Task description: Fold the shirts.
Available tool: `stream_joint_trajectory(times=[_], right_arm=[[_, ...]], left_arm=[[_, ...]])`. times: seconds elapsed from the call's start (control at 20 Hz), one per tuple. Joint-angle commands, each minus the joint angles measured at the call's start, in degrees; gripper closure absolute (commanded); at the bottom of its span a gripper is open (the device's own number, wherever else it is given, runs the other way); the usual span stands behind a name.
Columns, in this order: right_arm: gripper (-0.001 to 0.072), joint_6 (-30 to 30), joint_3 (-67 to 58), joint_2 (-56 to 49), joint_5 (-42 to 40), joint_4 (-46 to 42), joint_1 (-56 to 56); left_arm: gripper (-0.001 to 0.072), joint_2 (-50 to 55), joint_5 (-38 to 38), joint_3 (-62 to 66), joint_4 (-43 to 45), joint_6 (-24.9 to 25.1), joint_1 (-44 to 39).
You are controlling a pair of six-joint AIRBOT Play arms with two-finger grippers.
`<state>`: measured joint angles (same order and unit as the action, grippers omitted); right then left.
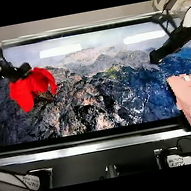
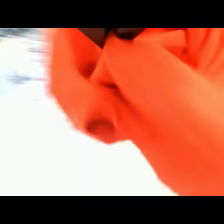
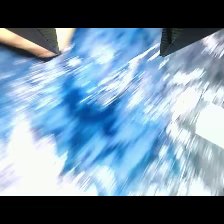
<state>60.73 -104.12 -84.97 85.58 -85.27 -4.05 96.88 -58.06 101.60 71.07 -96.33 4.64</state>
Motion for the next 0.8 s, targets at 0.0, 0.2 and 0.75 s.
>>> stream_joint_trajectory(times=[0.0,0.2,0.75], right_arm=[[0.0033,-0.5,-7.0,6.8,-5.6,-2.5,0.0],[0.0035,0.2,-11.4,19.3,-11.5,-3.4,0.0],[0.0036,0.7,-11.3,26.5,11.6,-8.6,0.0]], left_arm=[[0.0684,-17.4,4.2,1.9,-6.7,10.3,-7.1],[0.0684,-33.8,12.3,1.9,-7.0,10.3,-20.9],[0.0683,-26.2,6.3,-19.3,-7.0,9.4,-41.5]])
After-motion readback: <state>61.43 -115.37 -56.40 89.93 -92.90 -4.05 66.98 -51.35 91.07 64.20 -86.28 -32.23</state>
